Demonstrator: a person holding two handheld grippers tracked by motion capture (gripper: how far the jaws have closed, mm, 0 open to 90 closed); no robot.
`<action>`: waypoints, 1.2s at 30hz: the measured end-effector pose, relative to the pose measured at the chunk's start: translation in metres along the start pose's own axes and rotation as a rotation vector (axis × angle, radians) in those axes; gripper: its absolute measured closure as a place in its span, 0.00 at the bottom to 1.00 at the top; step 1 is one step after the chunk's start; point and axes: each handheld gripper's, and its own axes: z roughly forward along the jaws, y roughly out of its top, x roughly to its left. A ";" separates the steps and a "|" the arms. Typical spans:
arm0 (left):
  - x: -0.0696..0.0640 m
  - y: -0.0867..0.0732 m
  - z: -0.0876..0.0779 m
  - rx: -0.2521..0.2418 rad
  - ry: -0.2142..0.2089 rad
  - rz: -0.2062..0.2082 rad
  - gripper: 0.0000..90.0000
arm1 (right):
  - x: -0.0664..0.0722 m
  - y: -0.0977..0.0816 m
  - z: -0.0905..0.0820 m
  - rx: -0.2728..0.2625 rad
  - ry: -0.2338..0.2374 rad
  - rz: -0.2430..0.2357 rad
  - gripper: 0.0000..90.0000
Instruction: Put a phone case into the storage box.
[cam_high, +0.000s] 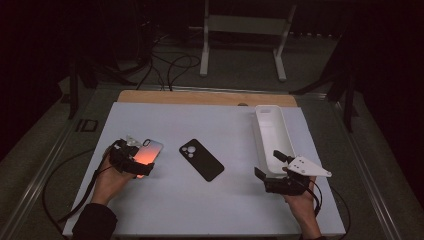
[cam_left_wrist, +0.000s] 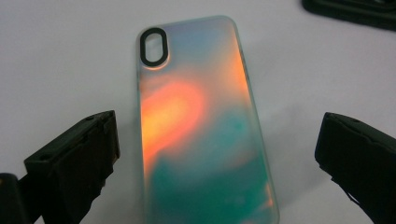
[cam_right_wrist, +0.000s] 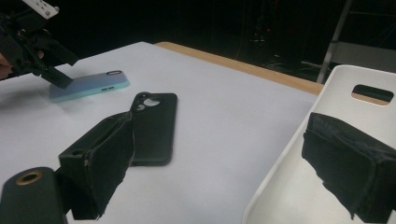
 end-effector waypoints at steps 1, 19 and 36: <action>0.000 -0.001 0.002 0.004 -0.002 -0.003 0.00 | 0.000 0.000 0.000 0.001 0.000 0.001 0.10; 0.008 -0.010 0.018 0.066 0.001 -0.067 0.04 | 0.000 -0.001 0.001 0.006 -0.003 -0.003 0.10; 0.010 -0.015 0.018 0.073 -0.030 -0.065 0.17 | 0.003 -0.001 0.003 0.014 0.000 -0.011 0.10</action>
